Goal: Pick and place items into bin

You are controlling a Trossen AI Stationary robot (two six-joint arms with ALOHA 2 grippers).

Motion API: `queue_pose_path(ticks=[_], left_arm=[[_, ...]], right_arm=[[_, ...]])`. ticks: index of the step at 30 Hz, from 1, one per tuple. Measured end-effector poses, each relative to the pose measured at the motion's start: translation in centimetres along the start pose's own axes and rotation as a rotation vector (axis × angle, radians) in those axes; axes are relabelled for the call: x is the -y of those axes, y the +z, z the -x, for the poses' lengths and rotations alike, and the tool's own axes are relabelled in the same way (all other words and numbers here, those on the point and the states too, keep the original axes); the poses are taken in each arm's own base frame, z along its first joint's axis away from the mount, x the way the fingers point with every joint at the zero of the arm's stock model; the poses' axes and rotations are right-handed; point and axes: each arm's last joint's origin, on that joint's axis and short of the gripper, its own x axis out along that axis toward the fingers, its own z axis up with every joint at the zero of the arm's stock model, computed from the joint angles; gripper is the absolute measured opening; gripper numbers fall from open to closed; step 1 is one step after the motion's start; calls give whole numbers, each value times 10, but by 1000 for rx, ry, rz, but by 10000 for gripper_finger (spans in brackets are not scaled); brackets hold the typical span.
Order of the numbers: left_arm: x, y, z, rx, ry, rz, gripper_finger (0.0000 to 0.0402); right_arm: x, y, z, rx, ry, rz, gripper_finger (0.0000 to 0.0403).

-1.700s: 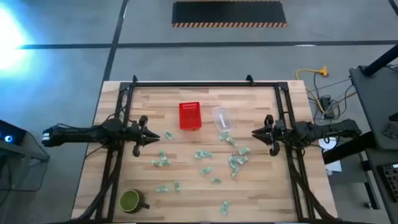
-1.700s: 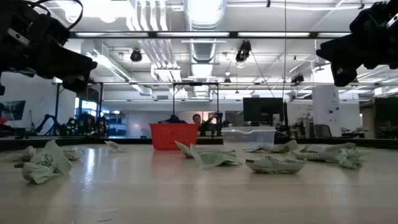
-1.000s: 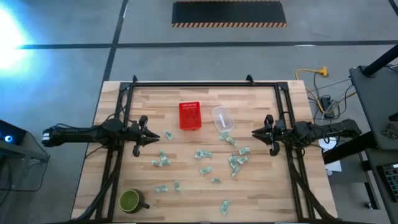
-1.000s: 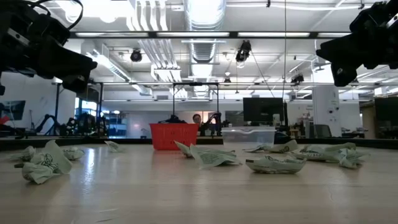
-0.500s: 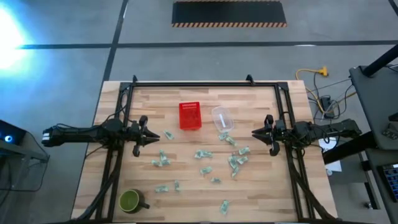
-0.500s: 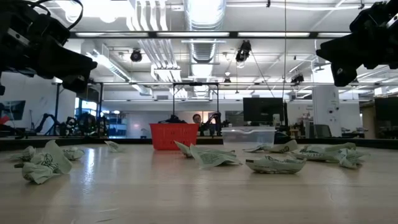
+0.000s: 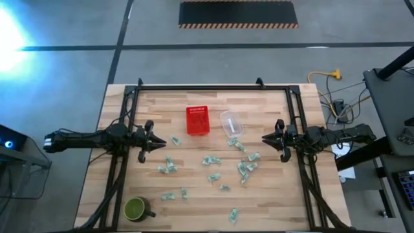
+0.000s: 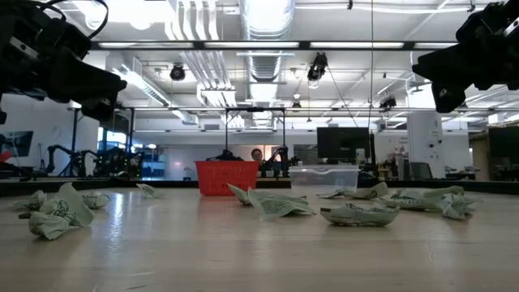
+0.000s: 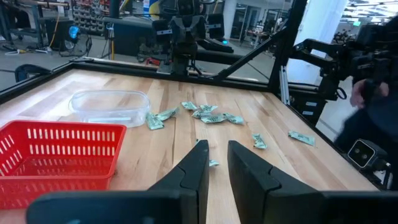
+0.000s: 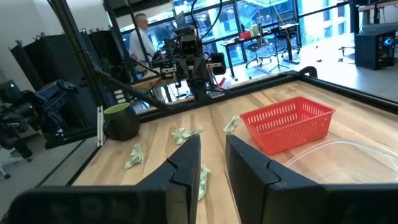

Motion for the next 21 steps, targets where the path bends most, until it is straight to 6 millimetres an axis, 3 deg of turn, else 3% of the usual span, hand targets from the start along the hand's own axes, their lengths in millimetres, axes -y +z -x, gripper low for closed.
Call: queue_pose_path(ticks=[7,13,21], left_arm=[[0,0,0,0,0,0,42],[0,0,0,0,0,0,42],[0,0,0,0,0,0,42]], right_arm=[[0,1,0,9,2,-22,68],[-4,11,1,99,69,-349,68],[-20,30,9,164,531,-270,68]])
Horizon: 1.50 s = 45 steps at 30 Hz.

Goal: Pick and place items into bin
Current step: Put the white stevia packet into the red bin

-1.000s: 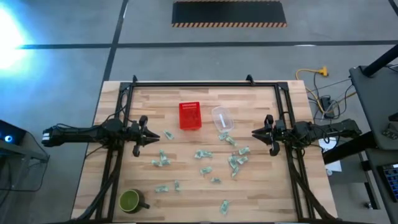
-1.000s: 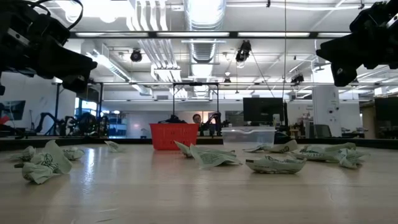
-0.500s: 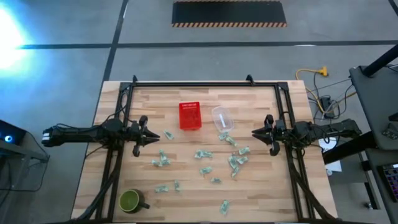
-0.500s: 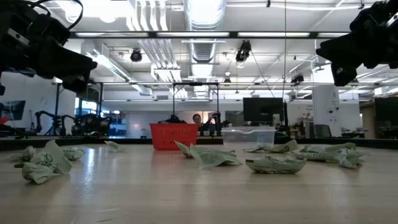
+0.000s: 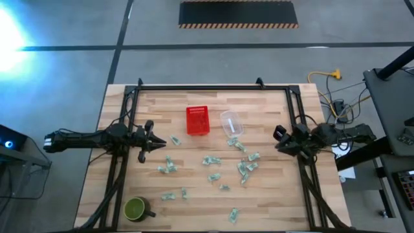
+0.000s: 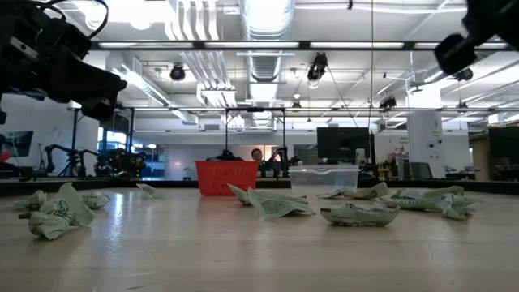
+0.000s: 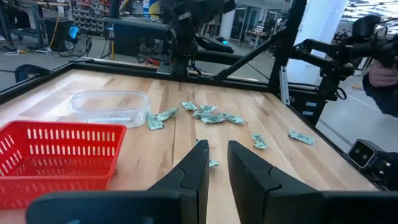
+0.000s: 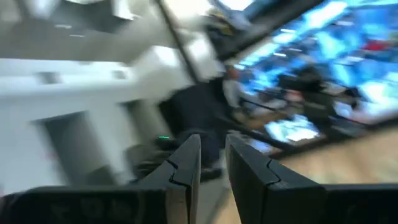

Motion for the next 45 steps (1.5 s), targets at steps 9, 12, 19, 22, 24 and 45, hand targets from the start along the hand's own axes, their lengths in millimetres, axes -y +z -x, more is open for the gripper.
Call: queue_pose_path(ticks=[9,12,19,22,24,45], left_arm=[[0,0,0,0,0,0,42],[0,0,0,0,0,0,42],[0,3,0,31,15,-3,42],[1,10,1,108,3,-13,42],[2,18,2,189,-9,-24,42],[11,60,20,676,-81,-96,42]], right_arm=[[-7,7,0,49,103,142,68],[-6,7,0,51,94,187,68],[-7,8,-1,48,88,294,68],[-13,18,-5,60,94,379,68],[-17,26,-10,32,85,445,68],[-29,72,-87,-541,-83,473,68]])
